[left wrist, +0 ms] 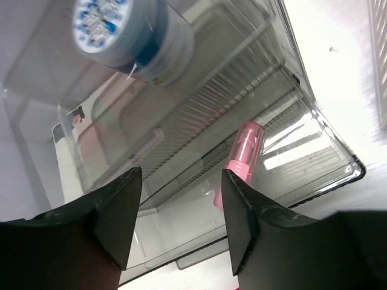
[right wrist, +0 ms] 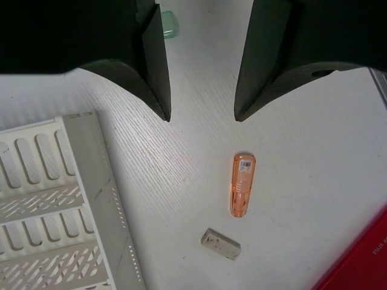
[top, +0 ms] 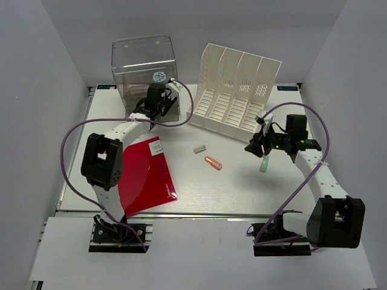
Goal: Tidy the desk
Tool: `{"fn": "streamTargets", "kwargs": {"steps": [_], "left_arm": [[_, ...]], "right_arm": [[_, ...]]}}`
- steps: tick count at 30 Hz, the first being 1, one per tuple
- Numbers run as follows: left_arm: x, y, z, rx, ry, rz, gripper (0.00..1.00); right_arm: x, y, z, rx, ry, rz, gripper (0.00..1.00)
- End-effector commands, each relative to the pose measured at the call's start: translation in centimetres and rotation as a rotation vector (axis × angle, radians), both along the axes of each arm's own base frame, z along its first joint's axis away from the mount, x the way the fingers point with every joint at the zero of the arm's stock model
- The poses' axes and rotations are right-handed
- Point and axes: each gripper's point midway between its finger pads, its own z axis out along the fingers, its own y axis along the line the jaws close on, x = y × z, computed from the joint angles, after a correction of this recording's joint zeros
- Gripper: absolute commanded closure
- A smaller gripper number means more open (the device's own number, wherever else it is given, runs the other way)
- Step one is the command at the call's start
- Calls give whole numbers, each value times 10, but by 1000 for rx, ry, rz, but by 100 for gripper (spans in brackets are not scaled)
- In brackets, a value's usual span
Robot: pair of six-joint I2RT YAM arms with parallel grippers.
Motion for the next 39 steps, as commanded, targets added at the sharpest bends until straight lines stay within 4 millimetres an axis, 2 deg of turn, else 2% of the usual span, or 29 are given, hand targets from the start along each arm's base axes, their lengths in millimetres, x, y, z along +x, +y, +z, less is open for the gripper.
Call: {"fn": "streamTargets", "kwargs": {"steps": [1, 5, 6, 8, 9, 10, 11, 12, 13, 14, 15, 16, 17, 18, 19, 20, 22, 24, 25, 26, 28, 29, 32, 36, 39], "left_arm": [[-2, 1, 70, -105, -148, 25, 34], [-11, 4, 92, -166, -164, 55, 30], [-18, 3, 107, -248, -176, 79, 36], [-35, -5, 108, -340, -111, 69, 56], [-52, -24, 113, -453, -63, -10, 89], [-66, -29, 104, -491, -3, -23, 99], [-77, -32, 104, -533, 22, -32, 100], [-89, -35, 99, -591, 64, -23, 100], [-118, -51, 92, -665, 154, -112, 100], [-133, -57, 89, -699, 189, -151, 100], [-148, -62, 82, -742, 232, -167, 100], [-168, -67, 59, -776, 293, -204, 100], [-184, -66, 70, -813, 266, -232, 100], [-195, -65, 67, -846, 271, -229, 77], [-206, -59, 46, -845, 290, -207, 60], [-216, -54, 58, -872, 242, -207, 43], [-224, -45, 57, -882, 190, -191, 20], [-233, -28, 54, -878, 117, -144, 13], [-234, -22, 53, -875, 91, -117, 9], [-235, -11, 43, -858, 71, -62, 7], [-238, -2, 47, -843, 22, -49, 6], [-239, 2, 45, -823, 9, -47, 6], [-241, 6, 50, -805, -14, -48, 4], [-243, 14, 54, -785, -46, -30, 4], [-245, 15, 56, -783, -56, -37, 4]], "right_arm": [[-12, 6, 2, 14, -24, 61, 47], [-18, 9, -1, 15, -33, 91, 43], [-19, 10, -1, 14, -36, 93, 42], [-21, 16, -3, 12, -29, 111, 44], [-21, 21, -6, 1, -22, 120, 47], [-20, 23, -9, -11, -18, 119, 52], [-19, 26, -12, -13, 2, 112, 70], [-21, 37, -23, -58, 23, 130, 82], [-18, 40, -29, -87, 30, 125, 93], [-14, 40, -36, -127, 53, 92, 100], [-19, 58, -44, -150, 80, 140, 100], [-17, 61, -48, -171, 94, 133, 98], [-17, 67, -59, -207, 120, 133, 76], [-16, 76, -58, -216, 127, 135, 68], [-14, 79, -61, -230, 132, 127, 52], [-15, 84, -68, -250, 146, 134, 47], [-15, 94, -70, -273, 150, 141, 38], [-14, 95, -84, -316, 179, 140, 37], [-16, 102, -84, -323, 178, 155, 36], [-13, 101, -92, -350, 188, 143, 36], [-11, 107, -97, -361, 195, 140, 33], [-9, 107, -107, -391, 206, 133, 32], [-6, 113, -118, -427, 209, 142, 24], [-2, 123, -121, -444, 219, 158, 24], [2, 125, -128, -468, 222, 160, 28]]}}
